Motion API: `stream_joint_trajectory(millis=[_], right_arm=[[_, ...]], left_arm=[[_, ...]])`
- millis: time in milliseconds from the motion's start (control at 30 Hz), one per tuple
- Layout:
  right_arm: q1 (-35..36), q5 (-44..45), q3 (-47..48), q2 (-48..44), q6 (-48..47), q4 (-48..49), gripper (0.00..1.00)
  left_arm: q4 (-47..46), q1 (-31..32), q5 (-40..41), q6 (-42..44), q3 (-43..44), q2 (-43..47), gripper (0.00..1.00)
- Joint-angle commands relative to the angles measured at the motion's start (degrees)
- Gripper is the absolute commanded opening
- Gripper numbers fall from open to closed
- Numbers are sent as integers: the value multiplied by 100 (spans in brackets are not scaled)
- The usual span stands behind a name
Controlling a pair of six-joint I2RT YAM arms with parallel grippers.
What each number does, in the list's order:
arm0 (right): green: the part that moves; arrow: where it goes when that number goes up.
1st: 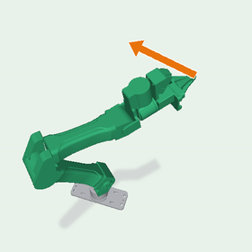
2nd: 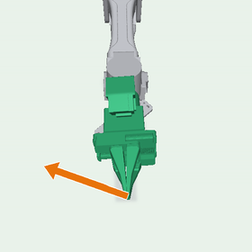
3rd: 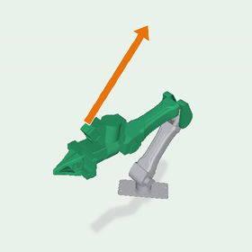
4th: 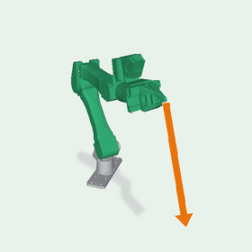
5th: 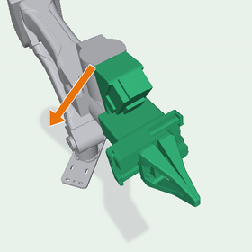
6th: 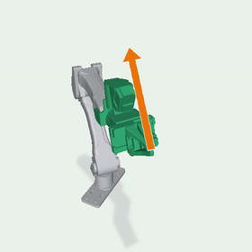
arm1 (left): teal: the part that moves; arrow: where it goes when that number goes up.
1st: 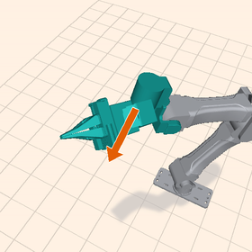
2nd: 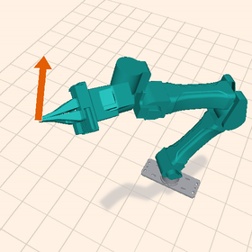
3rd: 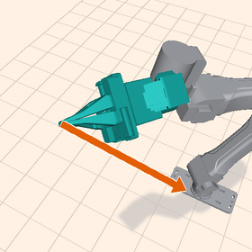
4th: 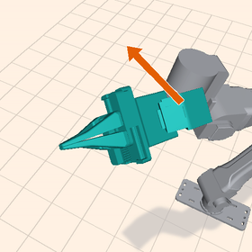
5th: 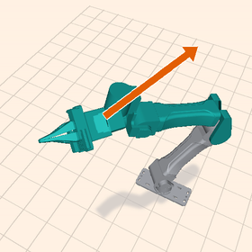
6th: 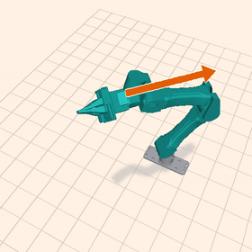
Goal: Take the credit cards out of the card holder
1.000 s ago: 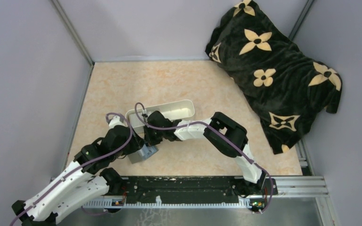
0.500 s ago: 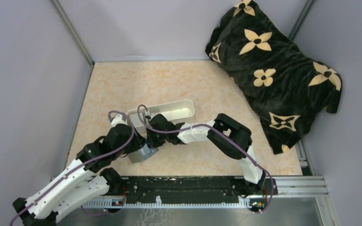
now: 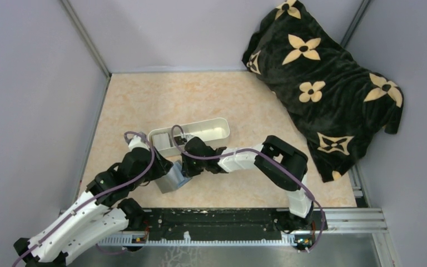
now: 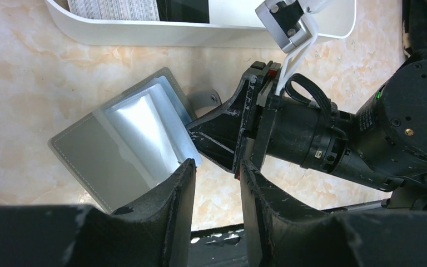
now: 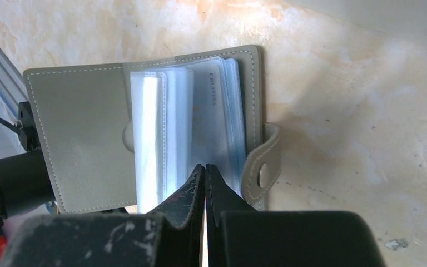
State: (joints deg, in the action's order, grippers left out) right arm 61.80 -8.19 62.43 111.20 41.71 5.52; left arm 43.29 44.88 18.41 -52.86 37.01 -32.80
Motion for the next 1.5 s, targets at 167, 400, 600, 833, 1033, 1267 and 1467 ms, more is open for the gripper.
stream_joint_trajectory(millis=[167,400,600,833,1033,1267,1467], right_arm=[[230,461,433,222,-261,-1076,0],[503,479,737,-20,-270,-1265,0],[782,454,1034,23,-250,-1328,0],[936,396,1330,97,-263,-1307,0],[945,210,1705,483,-323,-1309,0],[948,111,2204,1044,-412,-1405,0],[932,636,2423,1389,-557,-1946,0]], left_arm=[[275,9,152,-74,-117,372,41],[430,6,226,-151,-98,572,41],[447,7,283,-166,-98,637,41],[444,8,307,-138,-102,590,41],[751,7,504,-368,95,905,38],[1332,4,1012,-677,443,1528,41],[1532,9,1143,-789,570,1645,54]])
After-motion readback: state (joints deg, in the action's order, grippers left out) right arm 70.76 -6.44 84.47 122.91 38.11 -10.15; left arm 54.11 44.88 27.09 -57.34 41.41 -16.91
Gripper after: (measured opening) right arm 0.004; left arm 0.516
